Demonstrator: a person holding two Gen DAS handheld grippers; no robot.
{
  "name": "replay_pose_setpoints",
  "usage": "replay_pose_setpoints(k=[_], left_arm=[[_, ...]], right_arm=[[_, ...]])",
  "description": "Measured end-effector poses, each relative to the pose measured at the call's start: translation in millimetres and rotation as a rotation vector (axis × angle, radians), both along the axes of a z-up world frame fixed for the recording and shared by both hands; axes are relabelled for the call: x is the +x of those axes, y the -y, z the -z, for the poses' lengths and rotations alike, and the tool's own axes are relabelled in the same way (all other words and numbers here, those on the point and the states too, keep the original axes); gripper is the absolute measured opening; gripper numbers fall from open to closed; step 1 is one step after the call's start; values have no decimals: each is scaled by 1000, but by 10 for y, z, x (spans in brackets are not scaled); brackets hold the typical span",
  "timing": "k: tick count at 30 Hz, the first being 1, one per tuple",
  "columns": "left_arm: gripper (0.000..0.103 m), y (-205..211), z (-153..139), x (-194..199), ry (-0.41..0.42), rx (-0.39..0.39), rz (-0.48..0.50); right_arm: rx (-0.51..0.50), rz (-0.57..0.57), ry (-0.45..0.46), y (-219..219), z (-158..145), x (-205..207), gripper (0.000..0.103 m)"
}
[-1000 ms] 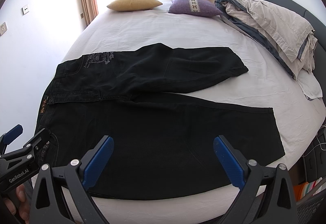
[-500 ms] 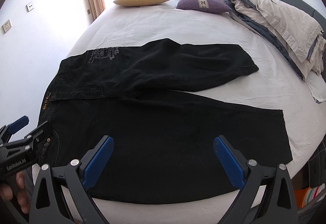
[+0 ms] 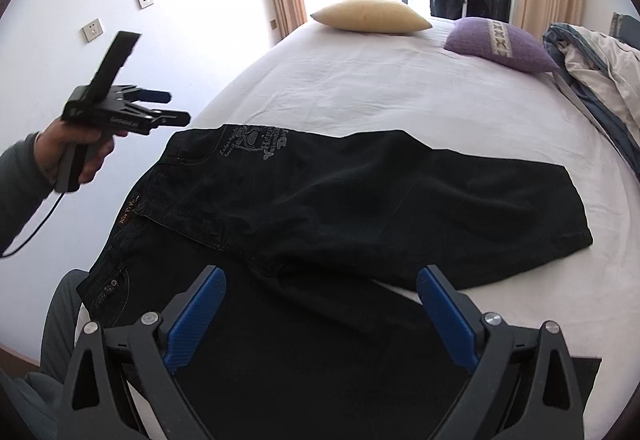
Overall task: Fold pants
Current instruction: 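Close the left gripper on the jeans waistband while the right gripper grasps the waistband corner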
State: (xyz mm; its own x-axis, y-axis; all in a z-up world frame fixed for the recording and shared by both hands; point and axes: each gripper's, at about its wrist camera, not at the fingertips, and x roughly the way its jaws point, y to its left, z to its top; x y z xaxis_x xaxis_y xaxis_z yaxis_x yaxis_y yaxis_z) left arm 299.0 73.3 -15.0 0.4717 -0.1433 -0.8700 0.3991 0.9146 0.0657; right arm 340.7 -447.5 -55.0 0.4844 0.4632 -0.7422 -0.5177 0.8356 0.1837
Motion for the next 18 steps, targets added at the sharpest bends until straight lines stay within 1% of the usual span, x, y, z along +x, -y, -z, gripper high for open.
replay_pose_setpoints(k=[1, 2, 4, 5, 6, 8, 10, 11, 12, 15, 18], left_arm=[[103, 5, 80, 160, -32, 17, 32], [103, 8, 155, 277, -65, 19, 64], [102, 18, 309, 450, -129, 1, 115], [95, 24, 374, 474, -146, -1, 118], [86, 9, 448, 542, -174, -5, 122], [76, -9, 602, 661, -223, -20, 138], [64, -33, 704, 738, -263, -32, 154], [52, -38, 754, 764, -287, -36, 163], [44, -34, 789, 787, -303, -36, 172], [44, -51, 869, 831, -332, -43, 182], [44, -60, 926, 928, -353, -88, 164]], right_arm=[[3, -19, -2, -6, 10, 63, 91], [7, -36, -7, -9, 24, 122, 88], [17, -65, -14, -27, 72, 246, 85], [21, -76, -16, -40, 101, 305, 82], [25, -85, -24, -52, 137, 376, 79], [32, -98, -42, -103, 199, 465, 75], [37, -110, -56, -135, 247, 531, 75], [39, -118, -58, -155, 267, 551, 75], [42, -124, -58, -169, 280, 563, 75], [41, -137, -59, -221, 314, 588, 75], [43, -151, -69, -269, 339, 616, 75]])
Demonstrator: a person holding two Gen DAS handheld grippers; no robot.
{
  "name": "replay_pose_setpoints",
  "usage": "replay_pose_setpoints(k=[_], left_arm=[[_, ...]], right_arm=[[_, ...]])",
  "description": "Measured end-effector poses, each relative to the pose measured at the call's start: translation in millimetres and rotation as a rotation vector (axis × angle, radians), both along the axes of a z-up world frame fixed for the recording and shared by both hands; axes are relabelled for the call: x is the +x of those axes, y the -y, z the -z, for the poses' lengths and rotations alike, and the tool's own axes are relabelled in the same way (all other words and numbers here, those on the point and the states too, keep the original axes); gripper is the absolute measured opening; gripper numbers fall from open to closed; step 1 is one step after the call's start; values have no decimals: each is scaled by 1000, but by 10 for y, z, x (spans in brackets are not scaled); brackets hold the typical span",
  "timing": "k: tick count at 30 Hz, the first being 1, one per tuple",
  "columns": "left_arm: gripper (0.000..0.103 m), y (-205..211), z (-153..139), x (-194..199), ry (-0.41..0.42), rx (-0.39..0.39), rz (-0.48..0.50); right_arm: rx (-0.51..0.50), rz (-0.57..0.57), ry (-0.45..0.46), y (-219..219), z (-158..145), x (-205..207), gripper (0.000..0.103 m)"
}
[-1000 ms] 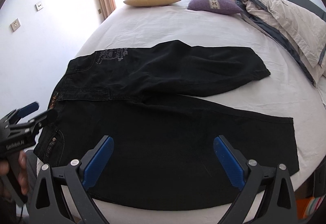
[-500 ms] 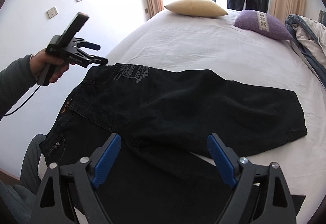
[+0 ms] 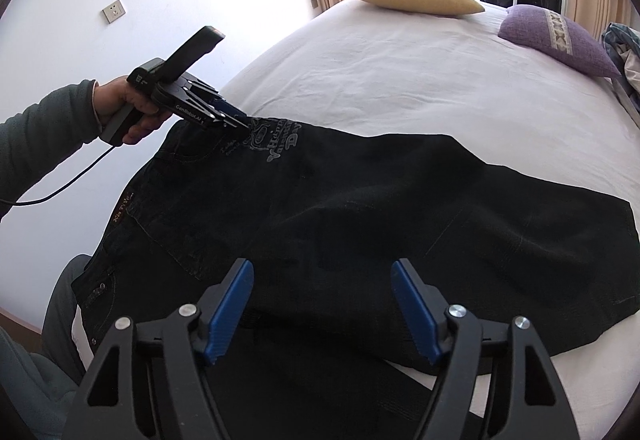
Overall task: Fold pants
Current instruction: 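Close the left gripper on the jeans waistband while the right gripper grasps the waistband corner, then lift the waistband with both grippers and fold it over toward the hems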
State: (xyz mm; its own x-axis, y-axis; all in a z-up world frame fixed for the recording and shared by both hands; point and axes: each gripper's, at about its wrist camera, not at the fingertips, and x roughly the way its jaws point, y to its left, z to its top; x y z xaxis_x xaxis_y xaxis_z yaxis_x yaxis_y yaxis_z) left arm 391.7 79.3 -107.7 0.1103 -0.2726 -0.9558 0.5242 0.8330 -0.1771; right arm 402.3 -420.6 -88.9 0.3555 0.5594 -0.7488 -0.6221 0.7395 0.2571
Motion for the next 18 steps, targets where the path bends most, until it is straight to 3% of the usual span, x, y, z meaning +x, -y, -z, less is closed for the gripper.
replay_pose_setpoints(k=[4, 5, 8, 11, 18], left_arm=[[38, -34, 86, 69, -7, -6, 5], [21, -33, 87, 55, 7, 12, 3], [11, -12, 35, -51, 46, 30, 11], [9, 26, -65, -211, 119, 45, 11], [8, 82, -425, -789, 395, 145, 43]], right_arm=[[-6, -14, 1, -77, 22, 77, 73], [-12, -18, 2, -95, 24, 107, 73], [-24, -31, 9, -124, 11, 221, 69], [-48, -63, 36, -249, -44, 386, 67], [-152, -176, 129, -800, -225, 879, 58]])
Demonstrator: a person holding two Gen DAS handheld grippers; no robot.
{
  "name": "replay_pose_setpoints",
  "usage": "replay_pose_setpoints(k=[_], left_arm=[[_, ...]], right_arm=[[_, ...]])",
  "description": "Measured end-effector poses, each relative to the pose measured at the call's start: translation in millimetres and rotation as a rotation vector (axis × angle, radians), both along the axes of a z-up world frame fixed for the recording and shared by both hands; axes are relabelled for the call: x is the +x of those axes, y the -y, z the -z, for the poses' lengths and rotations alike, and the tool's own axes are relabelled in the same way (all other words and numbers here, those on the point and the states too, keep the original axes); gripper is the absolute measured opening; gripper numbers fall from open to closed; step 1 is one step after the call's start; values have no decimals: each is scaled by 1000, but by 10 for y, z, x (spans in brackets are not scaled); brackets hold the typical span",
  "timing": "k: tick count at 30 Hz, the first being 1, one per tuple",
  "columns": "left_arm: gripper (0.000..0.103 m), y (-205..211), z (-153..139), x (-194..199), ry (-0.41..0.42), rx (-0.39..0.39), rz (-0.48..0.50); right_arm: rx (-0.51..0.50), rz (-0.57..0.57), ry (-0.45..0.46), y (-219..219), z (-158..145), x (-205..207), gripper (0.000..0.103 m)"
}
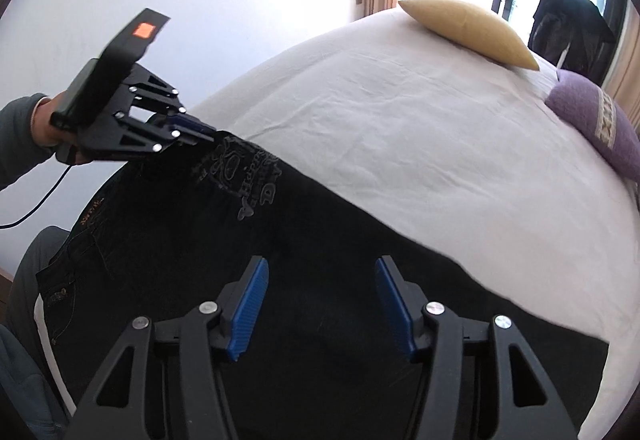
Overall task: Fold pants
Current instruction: 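Lift the waistband with both grippers and fold it over toward the hems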
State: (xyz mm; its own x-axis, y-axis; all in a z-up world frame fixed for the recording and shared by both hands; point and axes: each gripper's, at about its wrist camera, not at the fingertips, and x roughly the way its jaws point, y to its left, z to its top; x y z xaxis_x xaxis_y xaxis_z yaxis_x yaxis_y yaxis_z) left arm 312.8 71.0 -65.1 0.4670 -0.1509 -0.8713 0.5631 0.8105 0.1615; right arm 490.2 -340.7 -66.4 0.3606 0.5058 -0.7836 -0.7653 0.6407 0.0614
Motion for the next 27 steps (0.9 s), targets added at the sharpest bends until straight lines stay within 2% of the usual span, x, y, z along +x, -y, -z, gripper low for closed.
replay_pose_setpoints(k=[4, 6, 11, 17, 22, 23, 27], left_arm=[[8, 22, -183, -354, 130, 4, 25], [8, 32, -233, -519, 187, 28, 45], [8, 136, -320, -911, 313, 100, 106], [8, 155, -334, -1108, 353, 107, 127], [8, 177, -332, -1043, 365, 105, 131], [8, 179, -330, -1035, 366, 107, 136], [7, 178, -300, -1027, 366, 113, 142]], right_arm=[[-58, -84, 33, -350, -60, 195, 54], [-87, -133, 33, -506, -58, 253, 51], [-189, -260, 32, -791, 25, 318, 50], [-272, -298, 30, -811, 129, 424, 50], [-308, -280, 7, -747, 244, 549, 50], [-309, -278, -2, -746, 261, 585, 47], [-325, -289, -38, -790, 319, 638, 22]])
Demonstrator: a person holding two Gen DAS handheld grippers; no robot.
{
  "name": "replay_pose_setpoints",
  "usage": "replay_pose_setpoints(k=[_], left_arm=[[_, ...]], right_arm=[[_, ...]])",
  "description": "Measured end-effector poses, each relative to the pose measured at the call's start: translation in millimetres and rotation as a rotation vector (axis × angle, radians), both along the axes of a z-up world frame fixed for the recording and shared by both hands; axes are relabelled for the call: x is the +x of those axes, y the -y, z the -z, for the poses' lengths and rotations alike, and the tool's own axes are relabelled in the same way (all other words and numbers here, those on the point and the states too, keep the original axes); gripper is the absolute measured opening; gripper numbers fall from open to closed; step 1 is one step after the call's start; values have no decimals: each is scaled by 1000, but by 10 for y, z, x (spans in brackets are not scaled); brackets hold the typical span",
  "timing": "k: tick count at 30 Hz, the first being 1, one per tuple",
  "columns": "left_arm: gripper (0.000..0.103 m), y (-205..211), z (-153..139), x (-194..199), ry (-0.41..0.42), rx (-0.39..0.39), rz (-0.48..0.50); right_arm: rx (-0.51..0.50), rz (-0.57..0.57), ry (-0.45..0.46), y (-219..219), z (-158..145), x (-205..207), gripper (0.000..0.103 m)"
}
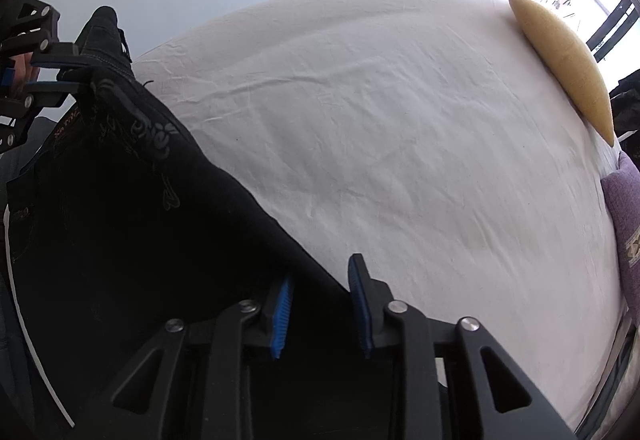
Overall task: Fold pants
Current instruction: 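Lift the waistband with both grippers and fold it over toward the hems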
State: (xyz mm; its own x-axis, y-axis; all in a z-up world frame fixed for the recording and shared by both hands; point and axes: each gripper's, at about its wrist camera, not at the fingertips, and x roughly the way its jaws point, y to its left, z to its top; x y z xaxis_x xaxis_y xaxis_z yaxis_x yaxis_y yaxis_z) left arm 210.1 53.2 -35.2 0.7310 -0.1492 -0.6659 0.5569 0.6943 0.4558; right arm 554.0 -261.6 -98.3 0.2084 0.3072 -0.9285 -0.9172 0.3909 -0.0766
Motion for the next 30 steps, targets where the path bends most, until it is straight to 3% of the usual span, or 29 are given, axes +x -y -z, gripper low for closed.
replay_pose_setpoints(k=[2, 5, 17, 30], left_arm=[[7, 3, 9, 6, -3, 1, -2], [7, 9, -14, 11, -6, -4, -10], [7, 3, -109, 33, -28, -96, -80], [7, 171, -174, -505, -45, -156, -71]], right_arm=[[-2, -1, -11, -6, -4, -89, 12], [9, 6, -15, 19, -35, -147, 9], [103, 149, 65, 170, -235, -497, 4], [260, 305, 100, 284, -436, -1300, 4]])
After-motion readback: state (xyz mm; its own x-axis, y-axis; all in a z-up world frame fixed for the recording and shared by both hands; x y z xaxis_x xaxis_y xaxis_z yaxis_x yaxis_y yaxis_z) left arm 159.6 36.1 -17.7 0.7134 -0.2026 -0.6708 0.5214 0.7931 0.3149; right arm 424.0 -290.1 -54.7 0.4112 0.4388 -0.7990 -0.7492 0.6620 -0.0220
